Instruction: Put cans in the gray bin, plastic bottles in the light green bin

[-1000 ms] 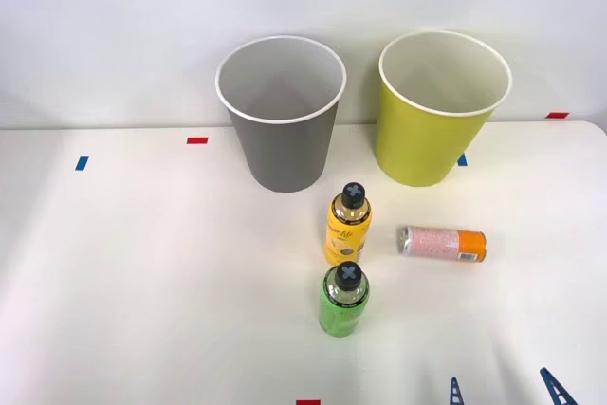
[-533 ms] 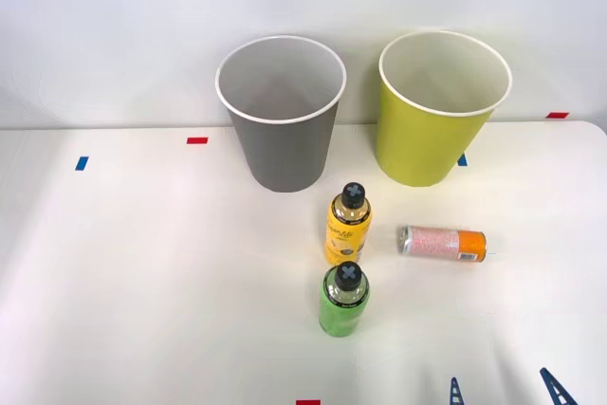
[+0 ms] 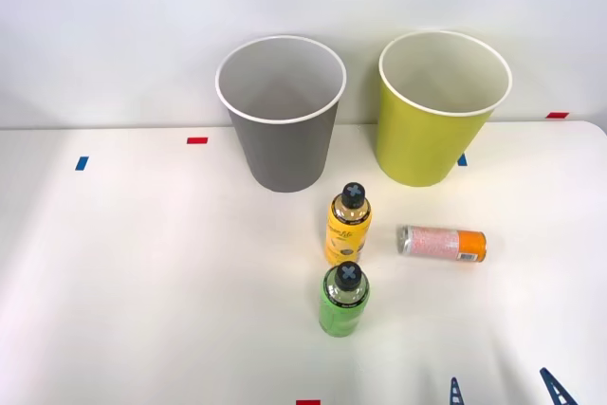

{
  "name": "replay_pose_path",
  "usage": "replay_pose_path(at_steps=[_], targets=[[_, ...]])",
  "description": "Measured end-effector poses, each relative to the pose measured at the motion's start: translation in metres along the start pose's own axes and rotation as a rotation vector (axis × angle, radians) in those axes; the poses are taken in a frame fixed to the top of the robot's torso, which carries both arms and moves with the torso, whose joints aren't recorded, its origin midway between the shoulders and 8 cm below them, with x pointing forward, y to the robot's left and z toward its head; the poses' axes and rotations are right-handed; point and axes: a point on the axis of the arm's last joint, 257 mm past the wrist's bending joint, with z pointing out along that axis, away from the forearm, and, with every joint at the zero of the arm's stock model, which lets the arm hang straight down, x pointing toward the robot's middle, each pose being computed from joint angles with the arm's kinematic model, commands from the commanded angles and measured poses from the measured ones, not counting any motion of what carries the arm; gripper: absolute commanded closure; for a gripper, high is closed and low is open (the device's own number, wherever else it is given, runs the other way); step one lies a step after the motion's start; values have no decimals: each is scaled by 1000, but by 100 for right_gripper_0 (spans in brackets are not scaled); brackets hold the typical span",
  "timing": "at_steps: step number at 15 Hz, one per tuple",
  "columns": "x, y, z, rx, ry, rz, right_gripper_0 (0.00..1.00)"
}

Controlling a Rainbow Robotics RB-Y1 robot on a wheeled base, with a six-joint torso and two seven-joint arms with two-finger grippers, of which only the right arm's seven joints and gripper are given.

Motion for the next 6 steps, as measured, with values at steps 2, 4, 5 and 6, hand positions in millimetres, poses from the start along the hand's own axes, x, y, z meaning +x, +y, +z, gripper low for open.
replay_pose_path(at_steps=[2,4,5,6], targets=[[0,0,0,0,0,0,0],[0,0,0,0,0,0,0],[0,0,0,0,0,0,0],[0,0,0,0,0,0,0]])
